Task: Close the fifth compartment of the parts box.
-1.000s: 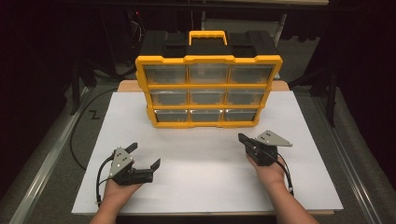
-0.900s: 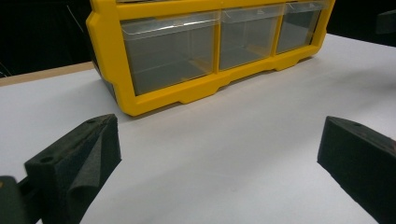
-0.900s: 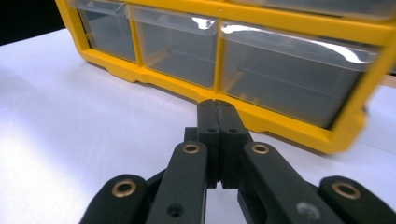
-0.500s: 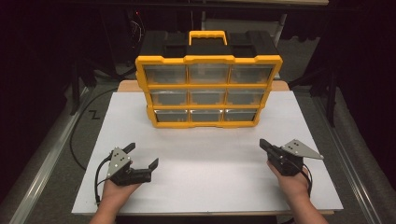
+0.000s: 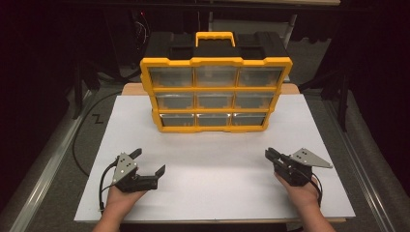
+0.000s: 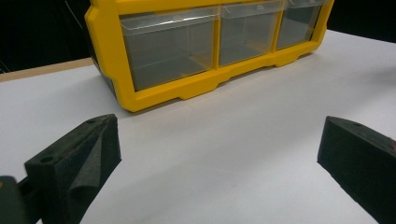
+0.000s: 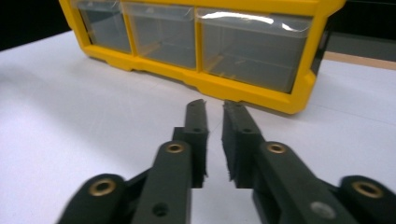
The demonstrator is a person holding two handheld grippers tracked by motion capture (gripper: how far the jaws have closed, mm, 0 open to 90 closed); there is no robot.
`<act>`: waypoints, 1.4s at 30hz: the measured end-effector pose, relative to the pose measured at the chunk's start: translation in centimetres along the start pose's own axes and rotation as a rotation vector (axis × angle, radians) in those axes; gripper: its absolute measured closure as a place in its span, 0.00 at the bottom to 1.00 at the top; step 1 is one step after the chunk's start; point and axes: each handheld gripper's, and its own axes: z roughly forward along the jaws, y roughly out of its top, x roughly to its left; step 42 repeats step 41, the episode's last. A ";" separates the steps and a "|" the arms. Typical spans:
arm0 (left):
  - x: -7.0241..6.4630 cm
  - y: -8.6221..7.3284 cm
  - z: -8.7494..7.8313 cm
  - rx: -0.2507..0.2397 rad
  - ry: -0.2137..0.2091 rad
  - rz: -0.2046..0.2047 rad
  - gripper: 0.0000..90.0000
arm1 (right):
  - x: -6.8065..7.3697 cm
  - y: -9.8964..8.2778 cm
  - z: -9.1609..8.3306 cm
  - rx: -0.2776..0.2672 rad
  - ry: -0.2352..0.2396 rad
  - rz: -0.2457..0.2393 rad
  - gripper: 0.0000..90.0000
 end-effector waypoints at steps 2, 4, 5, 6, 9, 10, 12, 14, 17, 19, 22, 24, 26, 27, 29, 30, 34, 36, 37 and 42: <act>0.0 0.0 0.0 0.003 0.000 -0.002 0.00 | 0.2 -0.1 0.3 0.015 0.003 -0.004 0.81; 0.0 0.0 0.0 0.003 0.001 -0.003 0.00 | 0.2 -0.2 0.5 0.026 0.005 0.000 0.74; 0.0 0.0 0.0 0.004 0.001 -0.001 0.00 | 0.1 -0.3 0.5 0.029 0.005 -0.001 0.70; 0.0 0.0 0.0 0.002 0.001 -0.001 0.00 | 0.0 -0.4 0.6 0.036 0.007 0.005 0.65; 0.0 0.0 -0.1 0.001 0.000 0.000 0.00 | -0.3 -0.5 0.5 0.030 0.005 0.024 0.50; 0.0 0.0 0.0 0.001 0.001 -0.001 0.00 | -0.3 -0.5 0.5 0.030 0.005 0.024 0.50; 0.0 0.0 0.0 0.001 0.001 -0.001 0.00 | -0.4 -0.4 0.4 0.017 0.000 0.042 0.43; 0.0 0.0 0.0 0.001 0.001 -0.003 0.00 | -0.5 -0.3 0.1 -0.001 -0.008 0.053 0.36; 0.1 0.1 -0.1 -0.001 0.000 -0.002 0.00 | -0.6 -0.1 -0.3 -0.018 -0.012 0.065 0.24; 0.1 0.1 -0.2 -0.006 0.001 -0.005 0.00 | -0.6 -0.1 -0.6 -0.031 -0.014 0.077 0.17; 0.2 0.1 -0.2 -0.006 0.002 -0.007 0.00 | -0.4 -0.2 -1.0 -0.028 -0.025 0.064 0.01; 0.2 0.1 -0.2 -0.007 0.000 -0.005 0.00 | -0.3 -0.3 -1.0 -0.029 -0.017 0.051 0.01; 0.2 0.1 -0.1 -0.003 -0.001 -0.002 0.00 | -0.2 -0.5 -0.8 -0.030 -0.034 0.031 0.01; 0.2 0.1 0.0 -0.001 -0.002 -0.004 0.00 | -0.3 -0.6 -0.7 -0.025 -0.032 0.033 0.01; 0.1 0.1 -0.1 -0.002 -0.001 -0.002 0.00 | -0.3 -0.6 -0.4 -0.020 -0.029 0.037 0.01; 0.1 0.1 -0.1 -0.005 -0.002 -0.001 0.00 | -0.3 -0.7 -0.3 -0.018 -0.029 0.029 0.01; 0.1 0.1 -0.1 -0.006 0.000 -0.003 0.00 | -0.1 -0.7 -0.2 -0.012 -0.030 0.006 0.01; 0.1 0.1 -0.1 -0.004 -0.001 -0.002 0.00 | -0.1 -0.7 -0.2 -0.018 -0.033 0.006 0.01; 0.1 0.1 -0.1 -0.001 -0.002 0.000 0.00 | -0.1 -0.7 -0.3 -0.018 -0.035 0.008 0.01; 0.0 0.1 0.0 0.000 -0.003 0.001 0.00 | -0.2 -0.8 -0.2 -0.013 -0.037 0.007 0.01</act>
